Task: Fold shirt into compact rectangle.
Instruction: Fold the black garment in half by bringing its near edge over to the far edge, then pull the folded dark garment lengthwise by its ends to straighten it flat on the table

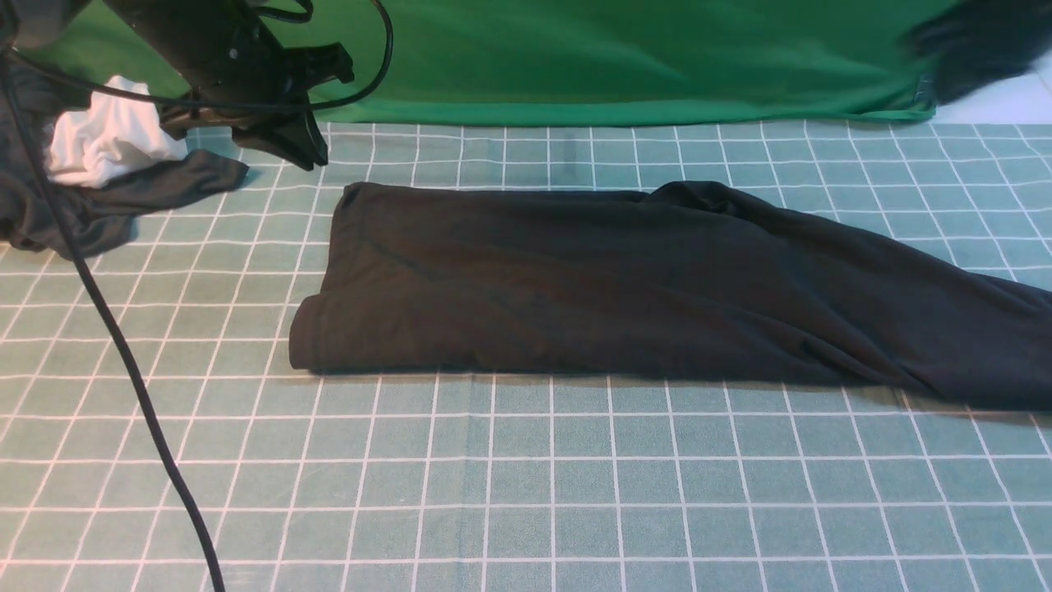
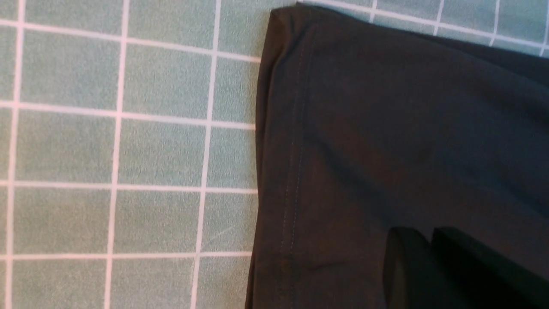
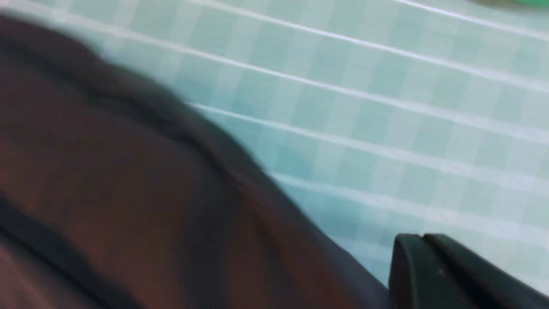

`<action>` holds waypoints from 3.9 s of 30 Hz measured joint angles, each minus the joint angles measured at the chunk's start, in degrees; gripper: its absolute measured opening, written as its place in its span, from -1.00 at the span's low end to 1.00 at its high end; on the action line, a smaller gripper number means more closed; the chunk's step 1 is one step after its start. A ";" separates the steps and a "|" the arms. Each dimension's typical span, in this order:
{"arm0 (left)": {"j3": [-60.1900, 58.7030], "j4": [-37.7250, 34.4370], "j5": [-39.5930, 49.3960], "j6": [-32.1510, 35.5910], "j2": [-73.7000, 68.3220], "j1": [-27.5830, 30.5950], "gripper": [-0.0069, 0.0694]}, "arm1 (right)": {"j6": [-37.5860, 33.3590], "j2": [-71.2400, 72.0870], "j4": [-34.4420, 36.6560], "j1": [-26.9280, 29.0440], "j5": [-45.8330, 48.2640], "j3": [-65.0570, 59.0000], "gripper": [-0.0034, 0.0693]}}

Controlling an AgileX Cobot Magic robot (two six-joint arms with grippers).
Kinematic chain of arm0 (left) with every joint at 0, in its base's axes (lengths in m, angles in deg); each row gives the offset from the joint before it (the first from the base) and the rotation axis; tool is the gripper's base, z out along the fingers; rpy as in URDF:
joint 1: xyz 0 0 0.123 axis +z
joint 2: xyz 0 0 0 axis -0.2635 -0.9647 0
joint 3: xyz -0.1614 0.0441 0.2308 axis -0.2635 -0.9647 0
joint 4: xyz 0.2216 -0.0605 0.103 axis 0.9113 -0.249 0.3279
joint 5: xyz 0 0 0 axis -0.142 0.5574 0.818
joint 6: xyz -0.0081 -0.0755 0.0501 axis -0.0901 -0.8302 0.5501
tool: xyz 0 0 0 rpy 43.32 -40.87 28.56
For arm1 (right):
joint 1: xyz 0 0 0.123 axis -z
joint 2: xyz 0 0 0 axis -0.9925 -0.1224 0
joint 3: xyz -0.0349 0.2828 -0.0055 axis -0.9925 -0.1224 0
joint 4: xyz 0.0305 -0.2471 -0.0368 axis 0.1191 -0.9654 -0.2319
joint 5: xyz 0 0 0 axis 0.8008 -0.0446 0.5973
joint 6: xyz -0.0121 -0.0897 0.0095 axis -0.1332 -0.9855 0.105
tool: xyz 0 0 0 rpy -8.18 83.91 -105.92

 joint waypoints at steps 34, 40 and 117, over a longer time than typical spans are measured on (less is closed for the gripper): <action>-1.58 -5.83 0.23 0.97 3.51 -0.24 -0.27 | -4.70 3.20 2.90 9.45 -29.77 -45.12 -0.71; -15.10 -3.71 0.13 1.03 14.05 -0.54 -0.20 | -5.24 3.16 2.61 11.61 -27.89 -42.22 -0.83; -73.60 -13.92 -20.87 8.72 31.03 -11.50 -0.23 | 12.39 32.39 -22.40 16.06 -3.04 -51.06 -0.84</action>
